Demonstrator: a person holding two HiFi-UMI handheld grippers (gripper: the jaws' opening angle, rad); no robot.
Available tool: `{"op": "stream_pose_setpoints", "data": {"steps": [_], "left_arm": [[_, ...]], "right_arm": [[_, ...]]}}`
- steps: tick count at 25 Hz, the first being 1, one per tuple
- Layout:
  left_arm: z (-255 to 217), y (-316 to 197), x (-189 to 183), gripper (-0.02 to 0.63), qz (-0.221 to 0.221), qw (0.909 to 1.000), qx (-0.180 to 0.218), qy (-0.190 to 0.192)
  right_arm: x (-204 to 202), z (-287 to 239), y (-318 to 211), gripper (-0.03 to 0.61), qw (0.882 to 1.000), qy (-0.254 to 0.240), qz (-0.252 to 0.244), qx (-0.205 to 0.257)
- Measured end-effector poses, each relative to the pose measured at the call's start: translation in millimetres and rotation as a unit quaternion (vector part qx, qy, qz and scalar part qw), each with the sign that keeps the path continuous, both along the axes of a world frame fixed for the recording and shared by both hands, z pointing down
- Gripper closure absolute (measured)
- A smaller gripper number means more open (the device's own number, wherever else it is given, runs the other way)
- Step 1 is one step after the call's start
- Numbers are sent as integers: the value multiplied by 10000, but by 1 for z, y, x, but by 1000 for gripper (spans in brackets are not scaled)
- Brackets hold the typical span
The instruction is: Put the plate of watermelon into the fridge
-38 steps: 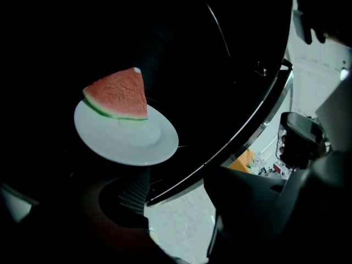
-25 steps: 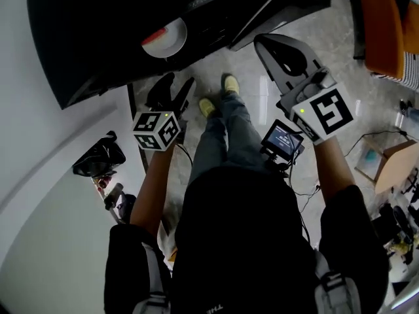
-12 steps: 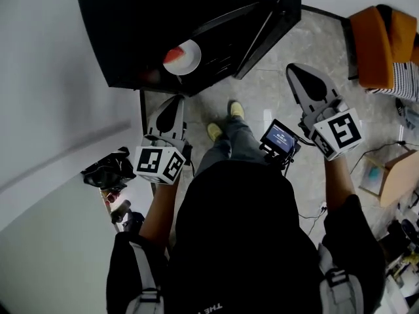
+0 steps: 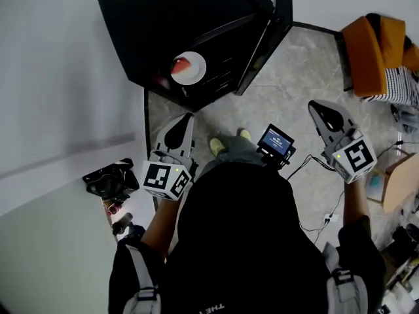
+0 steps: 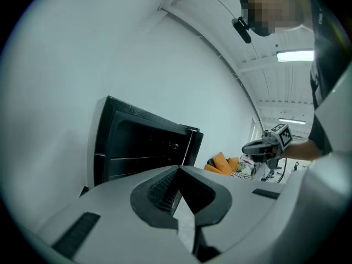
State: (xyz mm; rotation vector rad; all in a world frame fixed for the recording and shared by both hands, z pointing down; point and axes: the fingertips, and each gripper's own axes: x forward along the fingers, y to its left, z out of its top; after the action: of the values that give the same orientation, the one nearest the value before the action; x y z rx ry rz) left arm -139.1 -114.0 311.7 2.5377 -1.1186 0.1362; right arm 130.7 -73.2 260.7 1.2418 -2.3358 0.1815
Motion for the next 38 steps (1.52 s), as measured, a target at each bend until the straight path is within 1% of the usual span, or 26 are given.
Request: {"op": "stream_pose_setpoints", "data": {"steps": [2,3,4,6,9,11,12,16,22,28,33,38], "left_arm": [[-9,5,1,601,38,9999,122,-17],[-13,7,1,601,41,9998,174,-19],[-17,9,3,601,33,9998,213,-15],[-24,14,8,601,33,9996,280,-2],[-36,21,19,601,52,9992,395,14],[-43,26,23,601,-4,9990,448,30],[-46,29,25,601,-42,9989,462,42],[-55,47,41,601,-121,9988,466,103],[-67,82,84,601,-21,9980,623,118],[-76,124,124,601,14,9974,713,115],[-83,162,150,601,18,9970,767,144],[-80,204,171,601,54,9969,770,151]], "right_arm": [[6,-4,12,565,10000,37,-32,-76],[9,-5,18,565,9999,-46,-35,-123],[10,-6,20,565,9998,-185,-4,-113],[6,-13,17,565,9983,-554,143,77],[-2,-21,11,565,9929,-1099,353,293],[-4,-21,15,565,9888,-1421,345,287],[-2,-19,19,565,9881,-1476,342,251],[12,-18,35,565,9868,-1555,377,262],[39,-24,68,565,9863,-1539,364,466],[66,-21,108,565,9837,-1634,445,597],[86,-23,143,565,9797,-1815,490,697],[102,-20,179,565,9783,-1865,490,753]]}}
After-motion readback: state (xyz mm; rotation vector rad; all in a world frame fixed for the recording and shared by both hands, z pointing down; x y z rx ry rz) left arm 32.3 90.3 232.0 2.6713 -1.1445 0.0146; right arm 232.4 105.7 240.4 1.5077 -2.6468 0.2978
